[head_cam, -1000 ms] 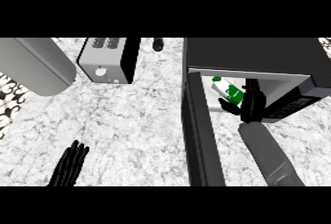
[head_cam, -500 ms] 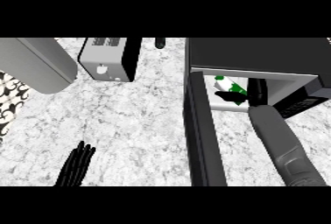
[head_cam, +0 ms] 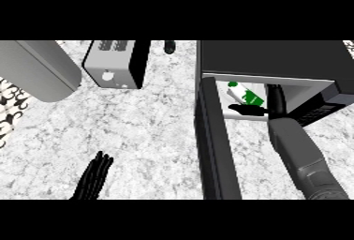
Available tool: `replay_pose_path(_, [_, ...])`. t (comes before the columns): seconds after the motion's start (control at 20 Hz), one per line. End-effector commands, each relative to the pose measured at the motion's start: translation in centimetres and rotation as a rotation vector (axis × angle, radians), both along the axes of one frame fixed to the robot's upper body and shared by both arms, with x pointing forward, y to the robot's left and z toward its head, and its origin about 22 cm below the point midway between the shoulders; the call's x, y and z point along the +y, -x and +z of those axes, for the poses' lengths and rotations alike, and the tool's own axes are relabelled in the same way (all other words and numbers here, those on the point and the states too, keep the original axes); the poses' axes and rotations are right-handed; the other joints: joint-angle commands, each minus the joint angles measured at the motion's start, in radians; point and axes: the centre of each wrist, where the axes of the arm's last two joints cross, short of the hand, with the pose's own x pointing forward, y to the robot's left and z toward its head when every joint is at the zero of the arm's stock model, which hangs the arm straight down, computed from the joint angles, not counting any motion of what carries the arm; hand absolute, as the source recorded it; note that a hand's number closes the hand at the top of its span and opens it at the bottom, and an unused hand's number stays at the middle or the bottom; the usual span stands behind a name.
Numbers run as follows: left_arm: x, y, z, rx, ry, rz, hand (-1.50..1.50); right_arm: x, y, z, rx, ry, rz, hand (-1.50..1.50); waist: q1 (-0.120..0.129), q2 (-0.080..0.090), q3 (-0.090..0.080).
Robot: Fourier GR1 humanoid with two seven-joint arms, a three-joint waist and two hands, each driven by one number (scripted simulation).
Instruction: Pick up the milk, place it into the microwave and close the microwave
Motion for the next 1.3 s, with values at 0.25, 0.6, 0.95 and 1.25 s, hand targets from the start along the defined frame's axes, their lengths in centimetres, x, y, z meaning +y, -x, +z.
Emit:
replay_pose_path(0.25, [-1.0,-0.5,1.0,-0.006,-0.009,0.001,-1.50,-3.5,5.8,-5.6,0.080,-0.165,0.093,-1.50,-0.045,0.001,0.008])
replay_pose_path(0.6, [-1.8,-0.3,0.5,0.003,-0.007,-0.020,-1.50,-5.1,8.7,-7.5,0.098,-0.242,0.132,-1.50,-0.059,-0.006,0.006])
replay_pose_path(0.95, [-3.1,-1.9,0.6,0.045,0.035,-0.140,-1.50,-4.9,12.8,-10.2,0.061,-0.451,0.232,-1.50,-0.085,-0.012,0.005])
replay_pose_path(1.25, [-2.6,-2.9,-0.6,0.086,-0.116,-0.163,1.50,-6.9,15.8,-10.5,0.016,-0.515,0.239,-1.50,-0.089,-0.014,0.004])
